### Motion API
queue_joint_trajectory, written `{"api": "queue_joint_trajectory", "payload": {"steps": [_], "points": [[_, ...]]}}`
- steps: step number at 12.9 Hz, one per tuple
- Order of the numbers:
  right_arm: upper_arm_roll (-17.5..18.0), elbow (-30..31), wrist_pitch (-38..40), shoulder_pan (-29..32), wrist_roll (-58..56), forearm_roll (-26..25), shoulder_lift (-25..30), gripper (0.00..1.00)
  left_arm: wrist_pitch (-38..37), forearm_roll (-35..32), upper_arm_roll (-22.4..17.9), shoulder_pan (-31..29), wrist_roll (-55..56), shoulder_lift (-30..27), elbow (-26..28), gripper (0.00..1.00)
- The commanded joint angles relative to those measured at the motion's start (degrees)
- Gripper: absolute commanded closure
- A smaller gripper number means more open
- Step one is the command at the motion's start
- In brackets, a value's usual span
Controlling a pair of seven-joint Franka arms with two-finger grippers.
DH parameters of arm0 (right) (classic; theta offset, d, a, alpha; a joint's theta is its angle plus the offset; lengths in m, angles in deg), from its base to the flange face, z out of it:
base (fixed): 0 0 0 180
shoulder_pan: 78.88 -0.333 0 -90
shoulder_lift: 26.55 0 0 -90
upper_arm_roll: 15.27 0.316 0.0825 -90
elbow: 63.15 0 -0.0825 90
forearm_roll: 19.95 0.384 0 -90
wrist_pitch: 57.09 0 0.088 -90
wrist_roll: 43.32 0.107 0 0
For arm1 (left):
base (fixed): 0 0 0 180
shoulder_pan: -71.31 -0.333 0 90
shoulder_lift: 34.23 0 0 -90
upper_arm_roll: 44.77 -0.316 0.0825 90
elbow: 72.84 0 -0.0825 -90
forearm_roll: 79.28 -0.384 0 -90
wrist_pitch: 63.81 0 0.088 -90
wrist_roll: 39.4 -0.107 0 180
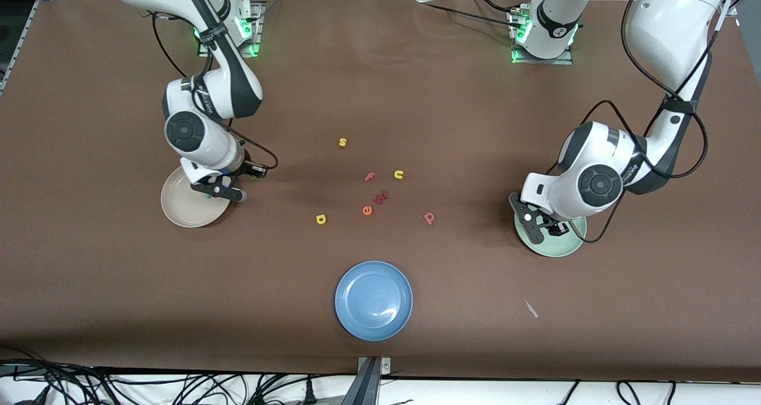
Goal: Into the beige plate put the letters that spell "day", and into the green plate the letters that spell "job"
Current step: 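Drop the green d and teal j onto plates with both grippers, then move the left gripper to the pink d while the right gripper reaches the yellow letter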
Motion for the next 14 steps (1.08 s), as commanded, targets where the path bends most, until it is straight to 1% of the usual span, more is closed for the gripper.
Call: {"api": "queue_joint_trajectory", "payload": {"steps": [1,3,4,7,8,9,10,12,14], "points": [[-3.62,2.36,0.07,-0.46,-7.54,0.04,2.21,0.8,-1.07,3.96,0.15,1.03,7.3,-0.19,-1.49,0.0],[-6.52,2.1,-0.54,-0.2,-13.34,0.04,1.51,0.8,-1.06,4.05,0.15,4.45,18.61,-0.19,-2.98,0.0],[-7.23,1.66,-0.89,0.5,-15.98,0.12,0.64,0.8,-1.06,4.05,0.15,5.6,24.59,-0.27,-3.16,0.0],[-7.76,0.09,-3.44,3.31,-20.82,0.21,-2.08,0.79,-0.8,4.23,1.2,7.71,41.73,0.07,-4.04,0.0],[-7.76,-1.4,-3.18,3.84,-21.79,0.39,-3.23,0.65,-0.71,4.4,1.12,8.67,48.41,0.42,-4.13,0.0],[-7.76,-2.72,-2.92,4.02,-21.72,0.82,-3.93,0.18,-0.45,4.49,1.12,9.9,56.65,0.6,-4.13,0.0],[-7.68,-3.43,-2.83,4.02,-21.19,1.44,-4.2,0.0,-0.36,4.23,1.12,11.22,65.09,0.87,-4.22,0.0],[-7.41,-4.4,-2.22,3.24,-18.13,2.93,-4.2,0.0,-0.19,4.32,1.11,13.95,78.47,4.01,-8.41,0.0],[-6.54,-6.24,-1.6,2.18,-11.91,3.03,-4.38,0.0,-0.19,4.14,1.03,15.27,92.08,8.05,-10.98,0.0]]}}
